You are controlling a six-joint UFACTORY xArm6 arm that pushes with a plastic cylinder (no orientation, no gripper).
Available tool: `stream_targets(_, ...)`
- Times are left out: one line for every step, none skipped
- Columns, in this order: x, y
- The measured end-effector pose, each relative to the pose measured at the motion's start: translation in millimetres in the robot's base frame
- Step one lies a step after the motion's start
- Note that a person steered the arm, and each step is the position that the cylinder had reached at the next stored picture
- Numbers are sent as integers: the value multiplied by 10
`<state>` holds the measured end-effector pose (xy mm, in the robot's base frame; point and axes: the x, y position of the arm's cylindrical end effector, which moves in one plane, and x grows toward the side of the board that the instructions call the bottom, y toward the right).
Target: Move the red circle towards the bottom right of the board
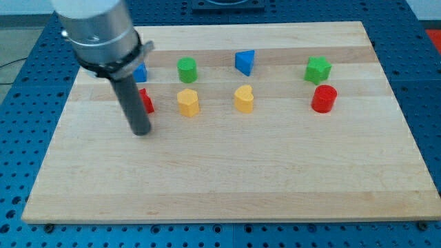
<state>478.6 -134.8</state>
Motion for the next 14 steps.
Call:
stream_targets(36,705)
stream_targets(-132,1617)
stream_targets(-503,2198)
stream_targets(-605,2500)
stream_targets(-613,2810)
stream_targets(-841,2860)
stream_targets(-962,3250)
stream_targets(-560,3621)
stream_targets(-361,3510)
stream_targets(-1116,3717)
stream_targets(-581,3129)
stream_targets(173,3273)
stream_targets(-61,3144)
stream_targets(-472,2970)
